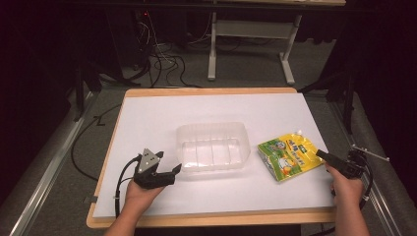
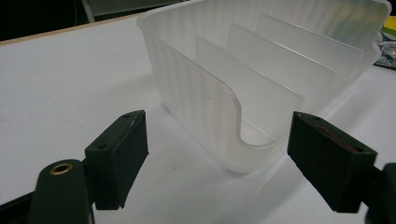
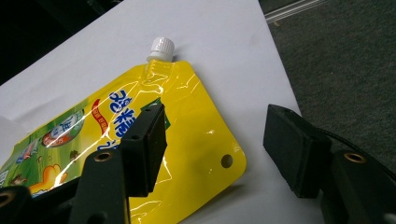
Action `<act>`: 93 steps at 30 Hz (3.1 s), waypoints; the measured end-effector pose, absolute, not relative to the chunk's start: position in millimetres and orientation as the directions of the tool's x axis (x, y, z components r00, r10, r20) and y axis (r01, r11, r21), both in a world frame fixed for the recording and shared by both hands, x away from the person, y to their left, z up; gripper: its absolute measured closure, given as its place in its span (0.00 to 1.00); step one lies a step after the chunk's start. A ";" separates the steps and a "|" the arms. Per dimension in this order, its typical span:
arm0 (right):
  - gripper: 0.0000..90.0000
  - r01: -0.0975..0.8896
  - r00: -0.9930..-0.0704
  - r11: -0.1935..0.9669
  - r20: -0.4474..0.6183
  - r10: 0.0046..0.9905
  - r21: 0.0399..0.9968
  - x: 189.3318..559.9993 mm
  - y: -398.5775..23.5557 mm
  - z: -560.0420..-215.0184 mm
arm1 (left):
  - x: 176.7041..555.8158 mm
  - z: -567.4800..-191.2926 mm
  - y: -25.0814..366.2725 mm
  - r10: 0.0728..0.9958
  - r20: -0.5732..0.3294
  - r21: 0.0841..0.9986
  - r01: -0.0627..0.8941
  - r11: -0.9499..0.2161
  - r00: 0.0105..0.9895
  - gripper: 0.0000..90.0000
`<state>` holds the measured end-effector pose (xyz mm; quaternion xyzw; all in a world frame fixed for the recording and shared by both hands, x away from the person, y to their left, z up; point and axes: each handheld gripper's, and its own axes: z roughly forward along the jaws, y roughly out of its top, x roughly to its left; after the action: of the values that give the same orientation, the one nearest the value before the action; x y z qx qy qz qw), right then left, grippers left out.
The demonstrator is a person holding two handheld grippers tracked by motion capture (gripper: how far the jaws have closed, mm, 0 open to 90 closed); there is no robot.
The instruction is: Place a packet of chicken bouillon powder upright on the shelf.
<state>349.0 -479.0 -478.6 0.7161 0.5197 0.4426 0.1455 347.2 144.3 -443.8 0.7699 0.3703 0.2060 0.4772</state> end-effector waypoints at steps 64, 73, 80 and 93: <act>1.00 0.339 -0.320 -0.116 0.230 0.919 0.934 307.6 -382.9 -385.1 | 345.0 -438.8 146.8 0.750 -0.056 0.908 0.347 -0.236 0.659 0.26; 1.00 0.297 -0.357 -0.074 0.182 0.916 0.952 304.4 -366.7 -371.4 | 344.7 -438.2 147.2 0.750 -0.055 0.910 0.342 -0.235 0.660 0.26; 1.00 0.230 -0.296 -0.066 0.134 0.946 0.971 296.1 -375.7 -360.8 | 344.9 -438.5 146.4 0.746 -0.055 0.909 0.343 -0.238 0.664 0.27; 1.00 0.205 -0.234 -0.063 0.112 0.966 0.977 283.8 -387.6 -369.2 | 347.6 -441.2 140.4 0.744 -0.071 0.907 0.354 -0.229 0.664 0.32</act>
<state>283.8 -387.6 -369.2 0.5033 0.5819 0.5275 0.3603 347.6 140.4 -441.2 0.7598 0.3614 0.1933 0.5047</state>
